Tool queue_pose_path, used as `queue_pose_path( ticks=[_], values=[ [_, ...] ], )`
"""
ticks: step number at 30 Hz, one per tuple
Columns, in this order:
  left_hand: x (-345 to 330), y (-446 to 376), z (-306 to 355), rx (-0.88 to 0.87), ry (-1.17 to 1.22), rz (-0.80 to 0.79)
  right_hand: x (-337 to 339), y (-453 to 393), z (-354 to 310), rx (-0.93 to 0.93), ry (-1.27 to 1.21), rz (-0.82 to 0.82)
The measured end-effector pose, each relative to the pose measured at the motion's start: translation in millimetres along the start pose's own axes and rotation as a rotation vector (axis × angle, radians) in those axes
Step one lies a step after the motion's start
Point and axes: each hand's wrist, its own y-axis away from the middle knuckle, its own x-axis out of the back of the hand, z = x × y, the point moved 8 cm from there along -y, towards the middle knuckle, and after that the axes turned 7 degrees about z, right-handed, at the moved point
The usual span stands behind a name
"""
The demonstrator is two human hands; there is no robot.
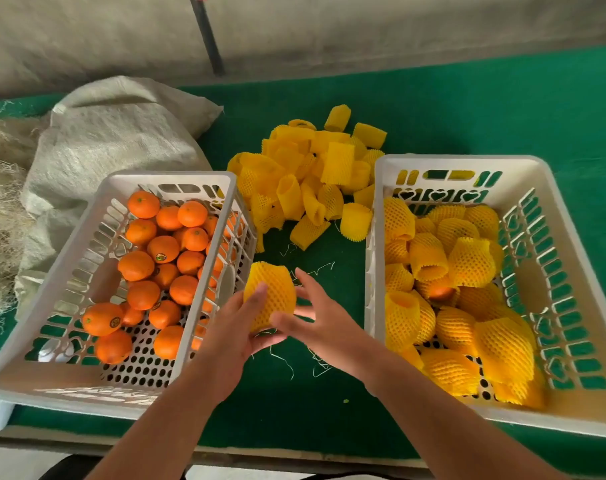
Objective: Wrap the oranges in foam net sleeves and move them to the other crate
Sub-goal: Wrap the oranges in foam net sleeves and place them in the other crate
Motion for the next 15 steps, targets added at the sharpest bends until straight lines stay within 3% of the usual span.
queue_pose_path(
  ticks=[4, 6, 10, 12, 15],
  values=[
    [-27, 18, 9, -0.093, -0.249, -0.229, 24, 24, 9, -0.238, -0.452, 0.212],
    [-25, 23, 22, -0.299, -0.519, -0.241, 46, 36, 11, -0.265, -0.591, 0.342],
    [14, 20, 41, -0.839, -1.348, 0.112, 111, 56, 1, -0.116, -0.575, 0.528],
    [34, 15, 34, -0.927, -1.527, 0.206, 147, 58, 2, -0.088, -0.446, 0.646],
    [62, 7, 16, -0.887, -1.547, 0.231, 197, 48, 11, -0.112, -0.454, 0.854]
  ],
)
